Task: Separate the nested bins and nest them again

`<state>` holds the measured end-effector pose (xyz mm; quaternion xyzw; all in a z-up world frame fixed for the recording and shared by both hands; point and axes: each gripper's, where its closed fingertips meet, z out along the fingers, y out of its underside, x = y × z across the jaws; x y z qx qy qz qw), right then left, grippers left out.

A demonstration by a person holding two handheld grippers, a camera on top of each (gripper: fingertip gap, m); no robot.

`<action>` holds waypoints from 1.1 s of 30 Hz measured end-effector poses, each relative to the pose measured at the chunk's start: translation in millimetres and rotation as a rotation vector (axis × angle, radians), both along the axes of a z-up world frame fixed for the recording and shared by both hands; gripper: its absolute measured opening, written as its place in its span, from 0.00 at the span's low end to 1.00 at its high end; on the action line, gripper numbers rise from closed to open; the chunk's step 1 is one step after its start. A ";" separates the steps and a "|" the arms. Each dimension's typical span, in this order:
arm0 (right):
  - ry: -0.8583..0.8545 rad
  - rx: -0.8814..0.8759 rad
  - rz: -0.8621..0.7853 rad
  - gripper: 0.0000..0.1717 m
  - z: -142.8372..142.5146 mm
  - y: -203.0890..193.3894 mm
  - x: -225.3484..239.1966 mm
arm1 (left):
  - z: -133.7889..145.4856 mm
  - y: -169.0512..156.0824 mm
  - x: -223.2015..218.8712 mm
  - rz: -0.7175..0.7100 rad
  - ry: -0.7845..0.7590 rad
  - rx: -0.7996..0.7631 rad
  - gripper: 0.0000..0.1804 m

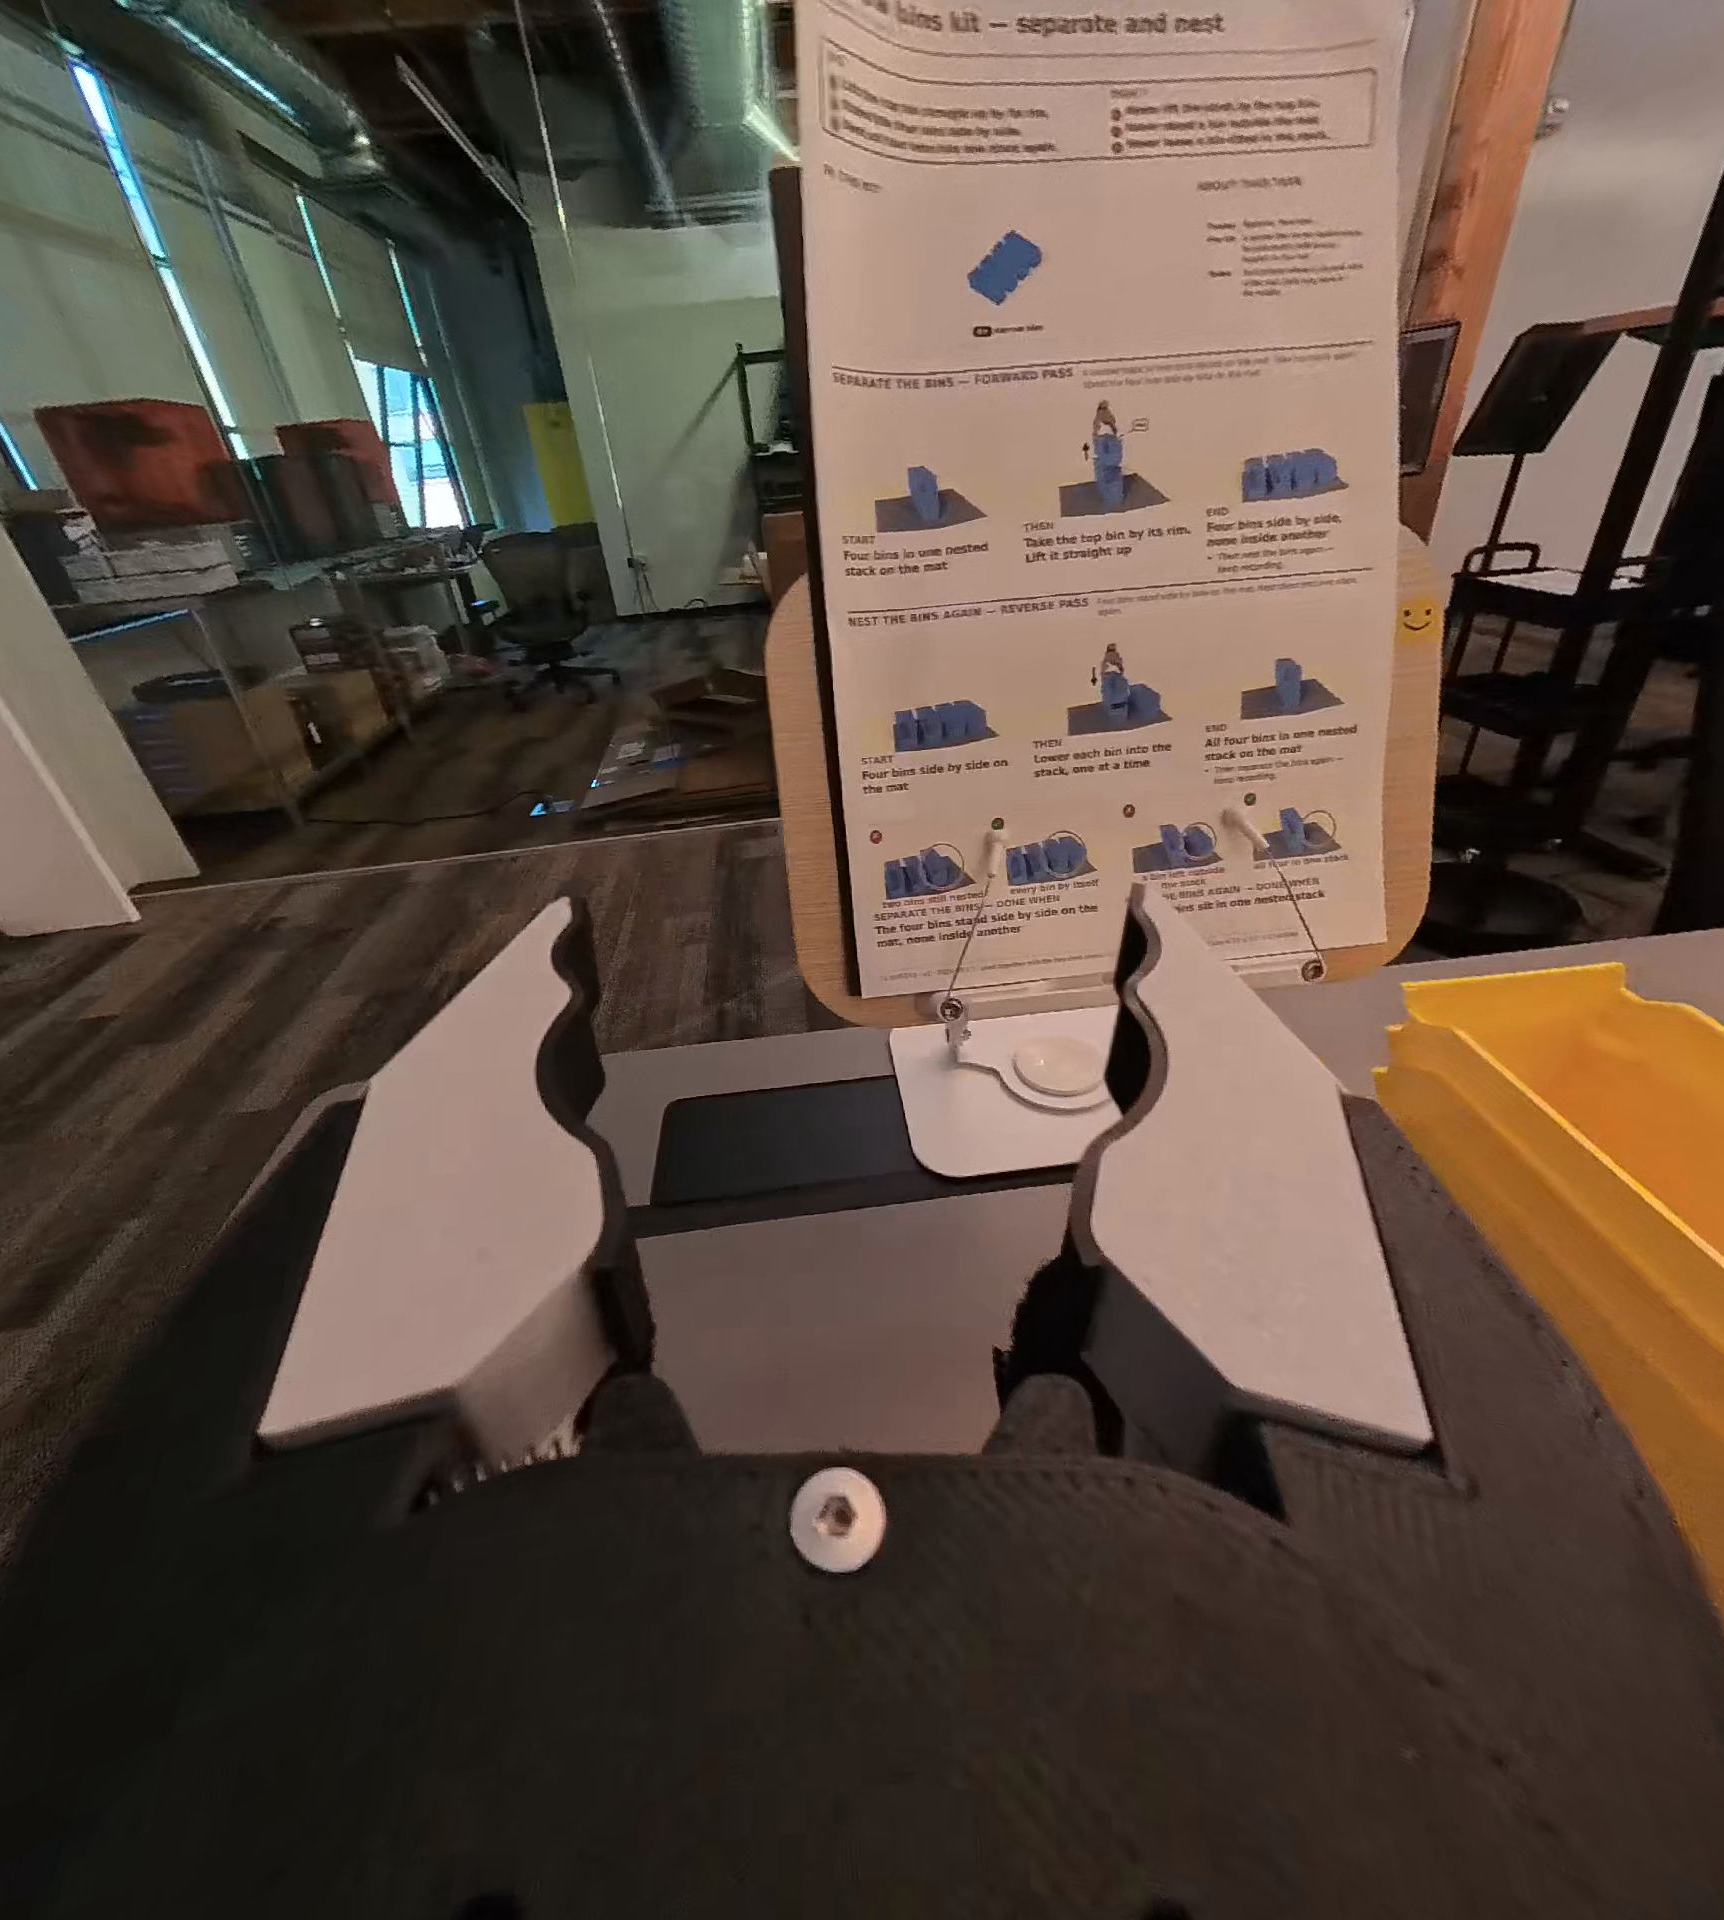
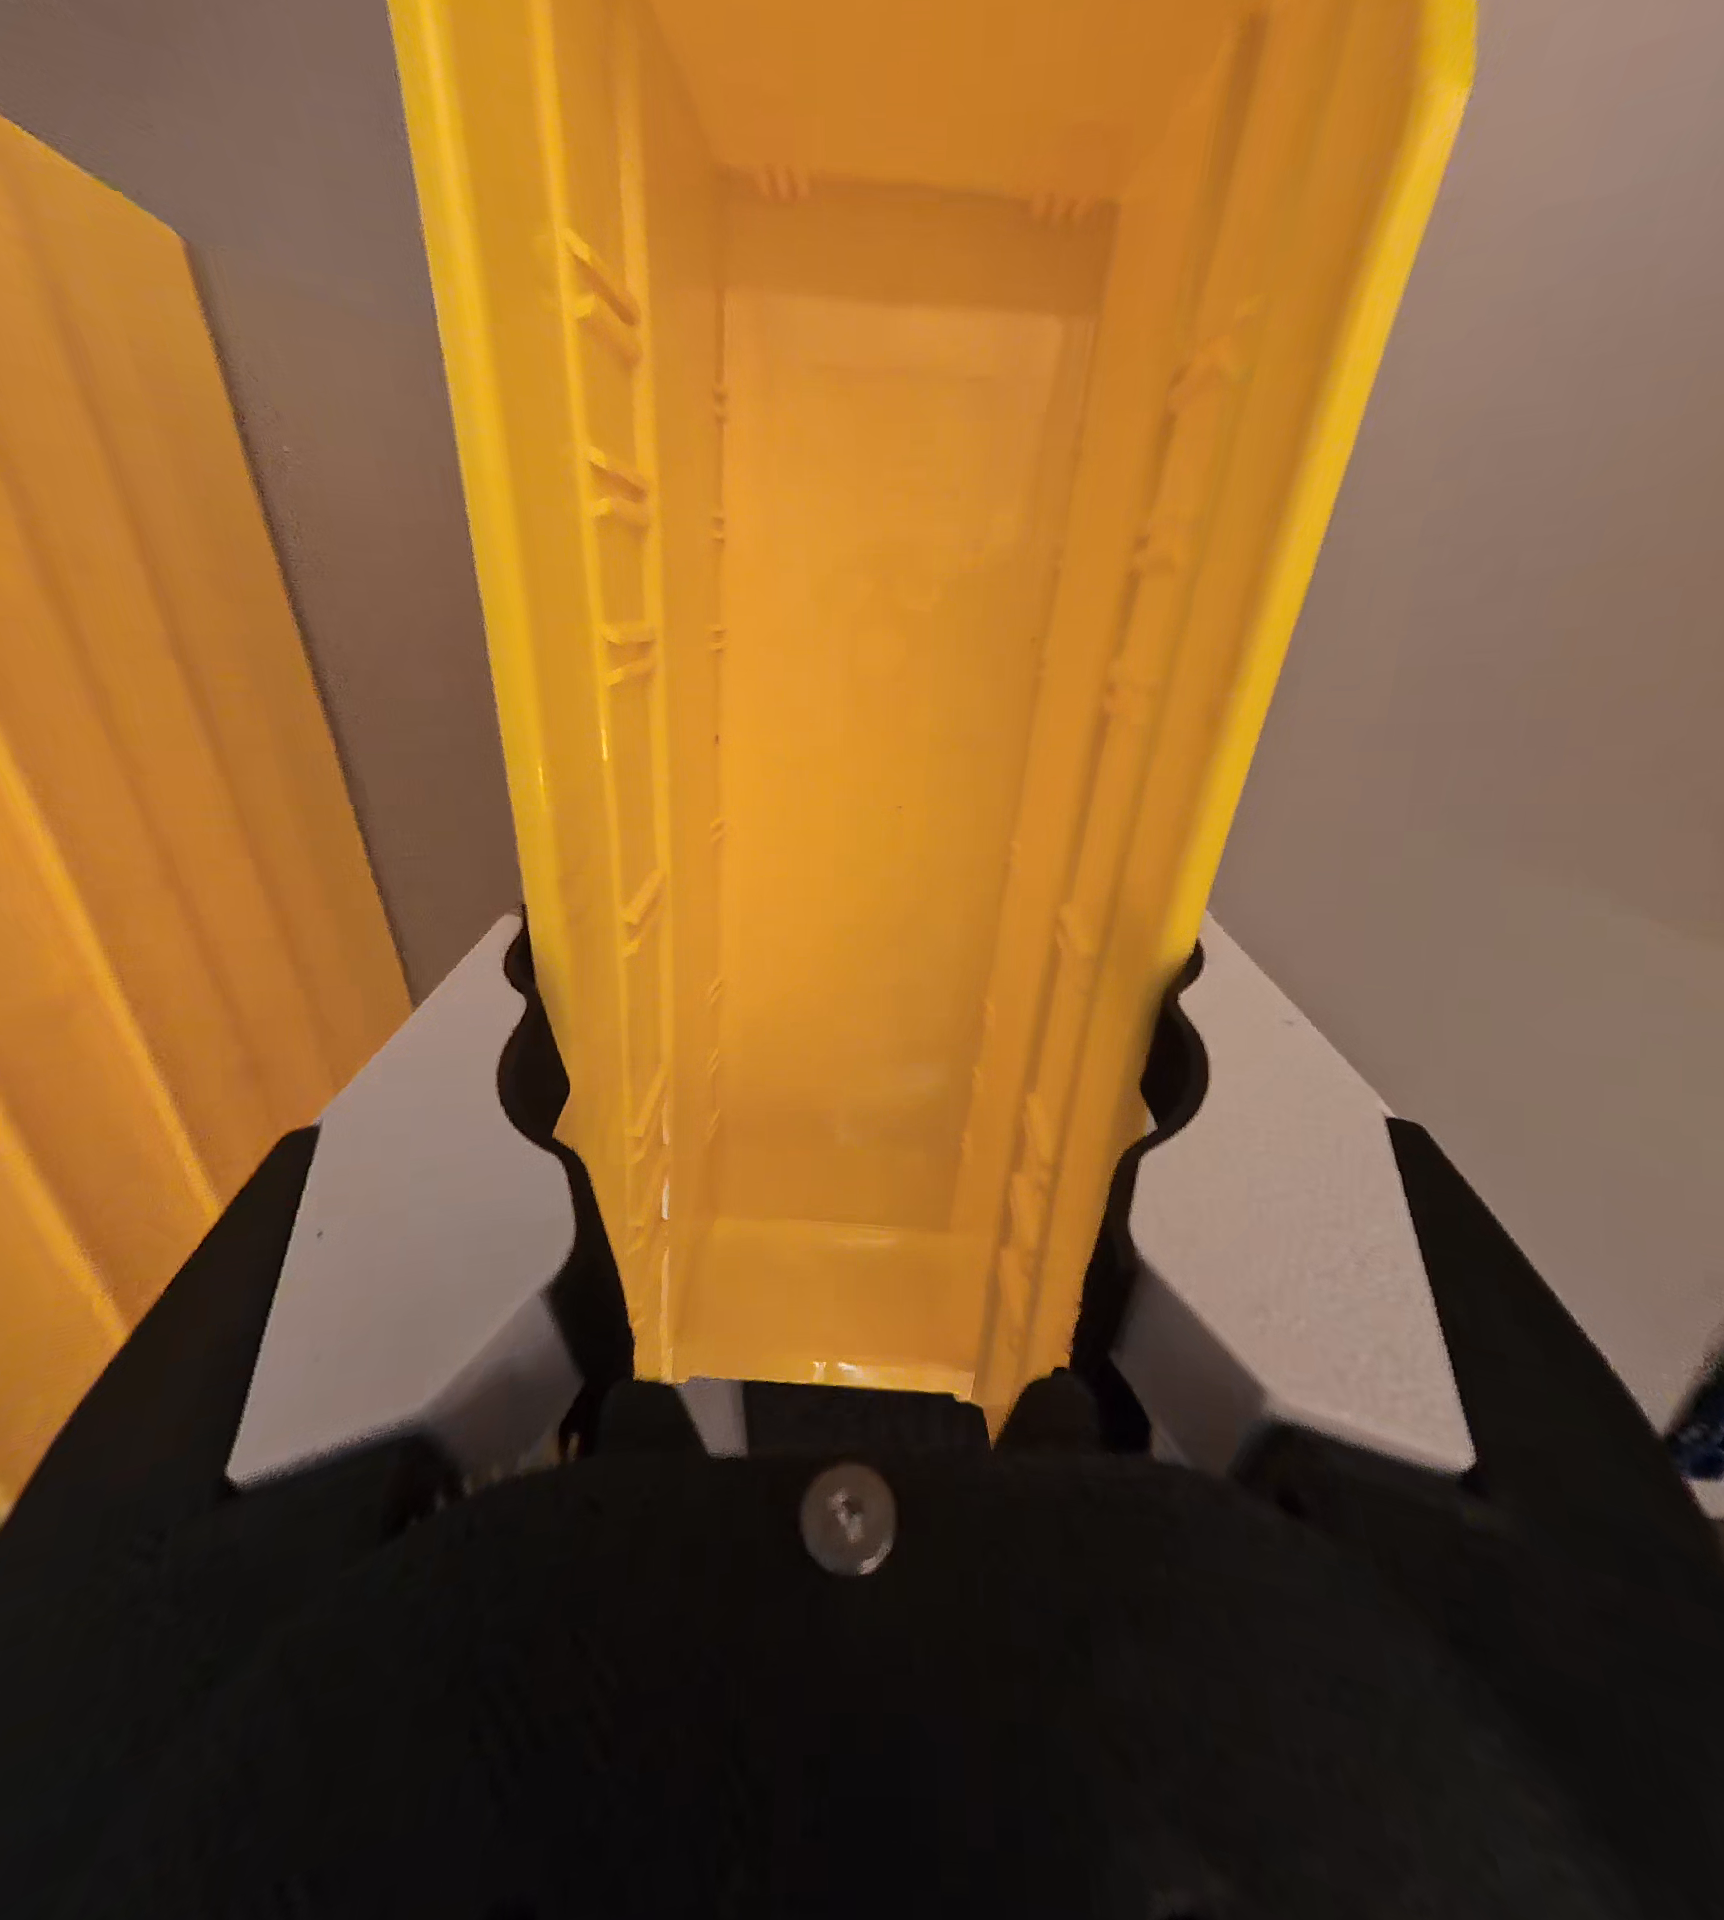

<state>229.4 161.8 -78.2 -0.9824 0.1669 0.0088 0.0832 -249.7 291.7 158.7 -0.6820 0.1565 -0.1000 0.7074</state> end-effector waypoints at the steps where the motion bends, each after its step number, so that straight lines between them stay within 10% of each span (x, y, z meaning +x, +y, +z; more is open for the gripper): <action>1: 0.008 -0.005 -0.002 0.68 -9.0 -0.7 0.8 | -1.0 0.2 2.5 -0.005 0.006 -0.002 0.55; 18: -0.012 -0.037 0.061 0.77 -24.5 -4.4 -0.2 | -15.8 -4.5 32.6 -0.082 0.085 -0.056 0.56; 33: -0.308 0.979 0.232 0.80 224.7 8.0 14.2 | -38.1 -122.6 155.1 -0.624 0.190 -0.232 0.62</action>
